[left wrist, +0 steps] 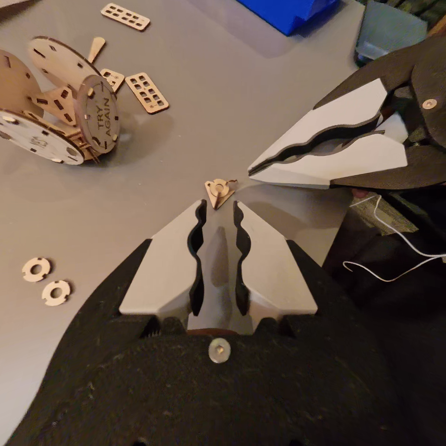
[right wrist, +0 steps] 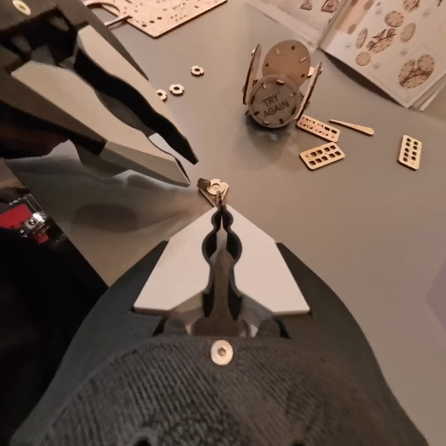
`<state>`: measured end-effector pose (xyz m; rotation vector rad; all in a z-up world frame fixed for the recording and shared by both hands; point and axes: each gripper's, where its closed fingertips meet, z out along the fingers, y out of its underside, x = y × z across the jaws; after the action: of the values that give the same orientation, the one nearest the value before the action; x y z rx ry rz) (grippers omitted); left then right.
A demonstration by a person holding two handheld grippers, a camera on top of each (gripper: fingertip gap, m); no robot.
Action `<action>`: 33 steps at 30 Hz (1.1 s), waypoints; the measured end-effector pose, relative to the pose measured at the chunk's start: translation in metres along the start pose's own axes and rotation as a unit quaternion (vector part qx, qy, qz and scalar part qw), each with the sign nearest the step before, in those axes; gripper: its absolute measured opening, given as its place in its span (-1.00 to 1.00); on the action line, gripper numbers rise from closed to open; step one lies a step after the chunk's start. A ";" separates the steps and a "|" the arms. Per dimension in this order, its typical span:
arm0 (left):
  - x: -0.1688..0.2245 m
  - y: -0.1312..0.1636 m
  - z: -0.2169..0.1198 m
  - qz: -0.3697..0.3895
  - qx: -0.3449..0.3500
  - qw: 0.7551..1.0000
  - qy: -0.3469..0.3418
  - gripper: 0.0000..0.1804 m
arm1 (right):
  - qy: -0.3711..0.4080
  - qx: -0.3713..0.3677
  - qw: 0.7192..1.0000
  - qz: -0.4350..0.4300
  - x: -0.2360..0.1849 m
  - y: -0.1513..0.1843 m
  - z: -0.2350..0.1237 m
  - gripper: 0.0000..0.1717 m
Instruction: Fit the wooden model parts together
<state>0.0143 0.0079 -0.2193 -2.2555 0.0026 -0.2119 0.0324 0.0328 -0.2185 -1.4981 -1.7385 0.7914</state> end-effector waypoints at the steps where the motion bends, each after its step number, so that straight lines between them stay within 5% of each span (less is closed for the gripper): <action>1: -0.003 0.001 0.002 0.003 -0.005 1.000 -0.004 -0.78 | 0.004 -0.003 1.000 0.001 0.003 0.001 0.003 -1.00; 8: -0.004 0.010 0.017 0.014 -0.035 0.999 0.021 -0.77 | -0.052 -0.010 0.998 0.023 0.003 0.000 0.012 -0.95; 15: -0.007 0.007 0.017 0.002 -0.031 0.999 0.039 -0.99 | -0.088 -0.010 0.996 0.029 0.001 -0.002 0.014 -0.89; 33: -0.023 -0.015 0.017 -0.019 0.014 0.998 0.059 -1.00 | -0.028 0.024 0.998 0.058 0.034 -0.006 0.005 -0.90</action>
<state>-0.0073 0.0317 -0.2221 -2.2135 0.0195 -0.3631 0.0219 0.0653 -0.2123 -1.5692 -1.6721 0.9374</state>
